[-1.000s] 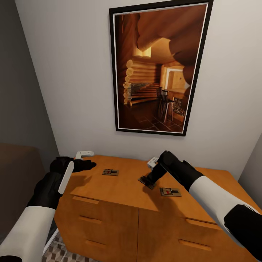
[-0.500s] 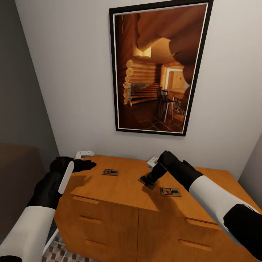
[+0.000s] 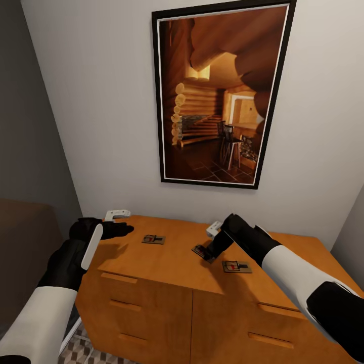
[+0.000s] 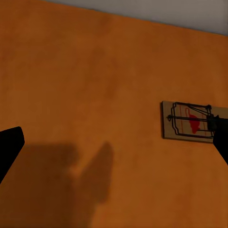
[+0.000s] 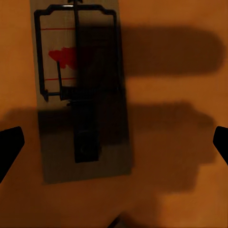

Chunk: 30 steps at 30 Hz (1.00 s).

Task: Take the four mousetraps from the cabinet in the bathroom and place them on the bathroom floor. Make sure all four end up on the same floor surface, and ensure that at least two of them are either under or directly next to the same bathroom sink.

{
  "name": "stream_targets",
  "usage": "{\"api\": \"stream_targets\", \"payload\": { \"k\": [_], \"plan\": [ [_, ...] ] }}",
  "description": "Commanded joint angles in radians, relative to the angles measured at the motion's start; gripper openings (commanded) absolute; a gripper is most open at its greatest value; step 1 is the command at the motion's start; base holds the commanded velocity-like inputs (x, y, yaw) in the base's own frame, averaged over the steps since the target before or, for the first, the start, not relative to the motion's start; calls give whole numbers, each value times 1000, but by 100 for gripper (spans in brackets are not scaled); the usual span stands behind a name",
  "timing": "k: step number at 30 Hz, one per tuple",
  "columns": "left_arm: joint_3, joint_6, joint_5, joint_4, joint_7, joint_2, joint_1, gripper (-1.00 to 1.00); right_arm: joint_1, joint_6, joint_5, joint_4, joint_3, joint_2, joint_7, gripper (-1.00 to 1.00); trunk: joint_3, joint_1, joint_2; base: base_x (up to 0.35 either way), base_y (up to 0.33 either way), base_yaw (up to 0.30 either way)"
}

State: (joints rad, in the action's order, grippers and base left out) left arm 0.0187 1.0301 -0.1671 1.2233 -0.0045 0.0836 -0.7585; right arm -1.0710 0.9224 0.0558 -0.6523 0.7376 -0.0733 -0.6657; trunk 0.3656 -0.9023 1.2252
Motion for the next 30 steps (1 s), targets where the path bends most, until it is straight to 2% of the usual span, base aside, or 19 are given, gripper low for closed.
{"api": "stream_targets", "payload": {
  "k": [1,7,17,30],
  "plan": [
    [2,4,-1,0,0,1,-1,100,-1,-2,6,2,4,-1,-6,100,1,0,1,0,0,0],
    [2,4,-1,0,0,-3,-1,100,-1,-11,7,10,3,0,-6,100,1,0,1,0,0,0],
    [2,4,1,-5,0,-23,-1,100,-1,-15,7,13,1,0,-5,100,1,0,1,0,0,0],
    [3,4,2,-15,0,-31,-1,100,-1,-17,7,16,0,3,1,100,1,0,1,0,0,0]
  ]
}}
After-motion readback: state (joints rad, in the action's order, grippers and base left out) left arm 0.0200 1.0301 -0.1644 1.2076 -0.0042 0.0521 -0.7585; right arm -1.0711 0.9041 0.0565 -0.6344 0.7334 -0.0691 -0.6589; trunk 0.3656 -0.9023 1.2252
